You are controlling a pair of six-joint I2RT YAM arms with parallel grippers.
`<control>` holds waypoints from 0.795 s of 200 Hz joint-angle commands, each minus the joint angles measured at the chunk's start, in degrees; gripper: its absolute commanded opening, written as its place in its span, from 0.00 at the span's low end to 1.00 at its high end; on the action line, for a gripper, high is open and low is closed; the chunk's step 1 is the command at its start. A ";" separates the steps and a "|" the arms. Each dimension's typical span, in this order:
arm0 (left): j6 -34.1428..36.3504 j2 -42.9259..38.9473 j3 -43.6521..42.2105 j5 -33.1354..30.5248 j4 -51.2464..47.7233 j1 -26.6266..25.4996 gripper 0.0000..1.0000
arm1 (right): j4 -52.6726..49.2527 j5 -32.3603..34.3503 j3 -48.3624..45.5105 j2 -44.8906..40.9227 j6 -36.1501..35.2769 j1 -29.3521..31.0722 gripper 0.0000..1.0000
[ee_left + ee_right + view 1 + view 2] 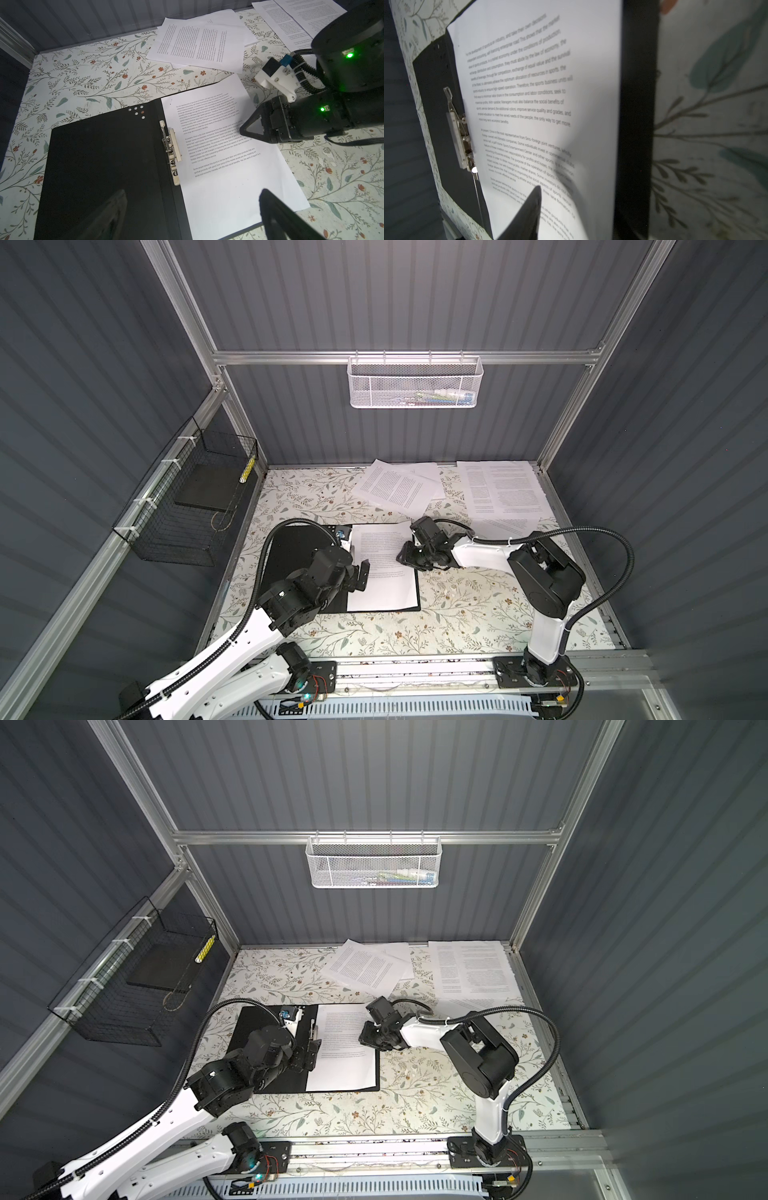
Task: Put the files into the folder
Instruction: 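Release the sheet and move the right gripper toward the loose sheets farther away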
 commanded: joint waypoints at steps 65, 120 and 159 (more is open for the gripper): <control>0.74 -0.27 1.64 0.93 -0.20 0.38 1.00 | -11.52 6.54 0.31 -6.40 -3.88 -0.56 0.81; 0.78 -0.72 1.63 1.46 -0.06 0.51 1.00 | -20.63 8.60 8.62 -6.64 -12.21 -8.39 0.99; 0.89 -1.17 1.63 1.47 -0.04 0.63 1.00 | -25.06 3.62 24.29 3.79 -17.70 -12.94 0.99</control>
